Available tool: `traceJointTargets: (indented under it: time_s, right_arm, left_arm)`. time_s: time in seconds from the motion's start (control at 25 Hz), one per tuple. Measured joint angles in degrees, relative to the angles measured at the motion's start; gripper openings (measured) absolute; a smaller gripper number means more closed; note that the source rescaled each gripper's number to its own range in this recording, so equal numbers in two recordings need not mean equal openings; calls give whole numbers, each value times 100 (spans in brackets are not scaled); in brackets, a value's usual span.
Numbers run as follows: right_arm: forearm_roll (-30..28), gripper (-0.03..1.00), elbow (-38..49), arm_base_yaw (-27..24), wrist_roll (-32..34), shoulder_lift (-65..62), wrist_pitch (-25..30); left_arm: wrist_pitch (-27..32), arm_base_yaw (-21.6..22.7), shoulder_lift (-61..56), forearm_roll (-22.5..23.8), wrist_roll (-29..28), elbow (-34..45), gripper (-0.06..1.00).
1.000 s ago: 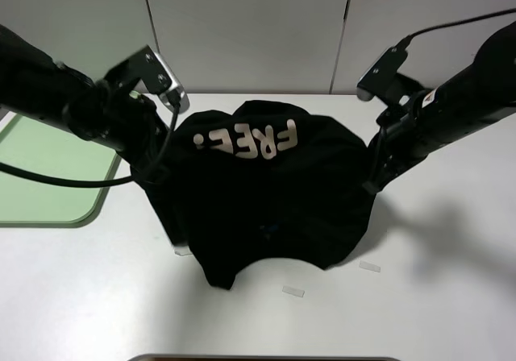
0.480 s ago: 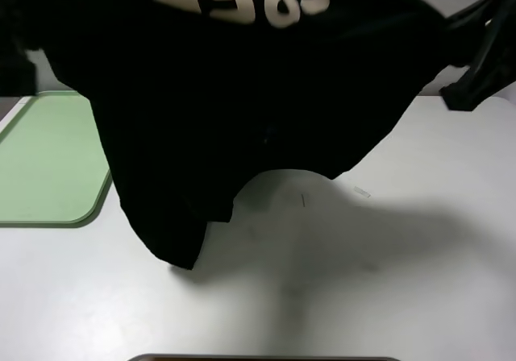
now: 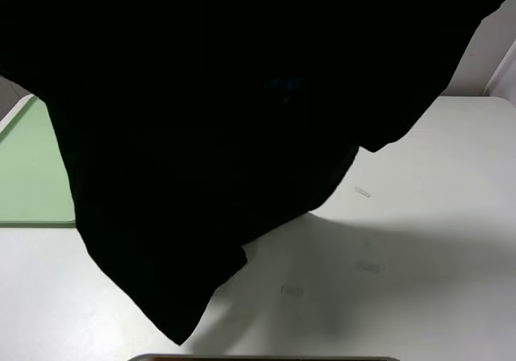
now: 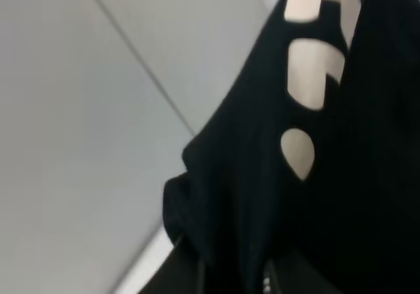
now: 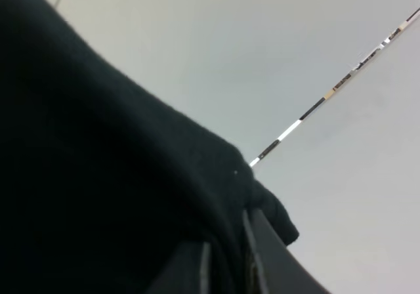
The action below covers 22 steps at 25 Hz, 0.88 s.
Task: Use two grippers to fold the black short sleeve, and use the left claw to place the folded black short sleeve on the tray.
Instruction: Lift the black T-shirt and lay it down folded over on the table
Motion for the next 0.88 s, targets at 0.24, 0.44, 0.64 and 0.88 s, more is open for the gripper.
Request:
traceJointTargets:
  time_s: [0.24, 0.44, 0.64, 0.88]
  right_arm:
    - [-313, 3, 12, 0, 18, 141, -320]
    - [-617, 3, 12, 0, 18, 141, -373]
    - [-689, 3, 12, 0, 18, 141, -377]
    - [-736, 3, 12, -151, 447, -234, -469]
  left_arm:
    - [-81, 0, 605, 369, -326, 0, 4]
    - [-80, -5, 629, 362, -340, 0, 4]
    - [166, -22, 456, 374, -451, -176, 4]
    - [691, -22, 95, 361, -819, -686, 4]
